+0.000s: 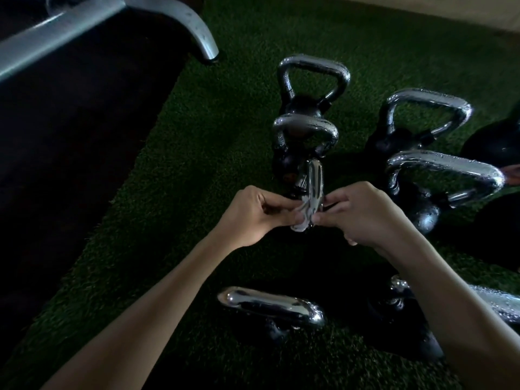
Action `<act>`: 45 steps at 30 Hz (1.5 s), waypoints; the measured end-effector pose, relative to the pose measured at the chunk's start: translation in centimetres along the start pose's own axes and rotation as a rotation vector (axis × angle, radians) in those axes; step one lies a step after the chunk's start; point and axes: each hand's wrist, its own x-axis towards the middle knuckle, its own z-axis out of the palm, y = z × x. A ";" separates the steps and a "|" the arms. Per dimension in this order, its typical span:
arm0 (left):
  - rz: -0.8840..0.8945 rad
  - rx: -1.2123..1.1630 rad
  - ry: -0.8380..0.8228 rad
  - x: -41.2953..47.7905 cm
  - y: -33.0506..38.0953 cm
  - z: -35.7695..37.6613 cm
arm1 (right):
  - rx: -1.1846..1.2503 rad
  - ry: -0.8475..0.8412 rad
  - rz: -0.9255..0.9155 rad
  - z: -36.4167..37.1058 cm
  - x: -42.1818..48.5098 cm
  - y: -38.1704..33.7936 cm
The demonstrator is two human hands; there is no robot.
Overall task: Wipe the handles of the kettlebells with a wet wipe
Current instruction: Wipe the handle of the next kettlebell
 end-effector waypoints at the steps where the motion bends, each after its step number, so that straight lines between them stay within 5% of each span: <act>1: 0.023 0.025 0.004 -0.2 0.0 0.0 | -0.025 0.005 0.005 0.2 0.0 -0.1; 11: 0.082 0.362 0.066 -1.4 -2.3 0.3 | -0.135 0.058 0.050 0.8 -0.5 -0.8; 15: 0.014 0.108 0.175 -1.9 0.2 -1.4 | -0.270 0.260 -0.184 1.0 -2.0 -1.5; 18: -0.049 -0.185 0.312 -1.8 2.9 -2.5 | -0.061 0.244 -0.397 0.9 -1.9 -2.1; 22: -0.061 -0.221 0.219 -1.4 5.3 -2.2 | 0.191 0.178 -0.438 0.7 -2.0 -2.9; 29: -0.087 -0.109 0.066 -0.4 7.1 -2.1 | 0.340 0.299 -0.391 -0.6 -1.8 -1.5; 34: -0.187 0.501 0.211 2.3 6.9 -0.3 | 0.407 0.490 -0.249 -1.5 -1.0 0.2; 45: -0.251 0.559 0.198 2.1 3.9 -3.2 | 0.563 0.583 -0.009 6.7 1.9 0.7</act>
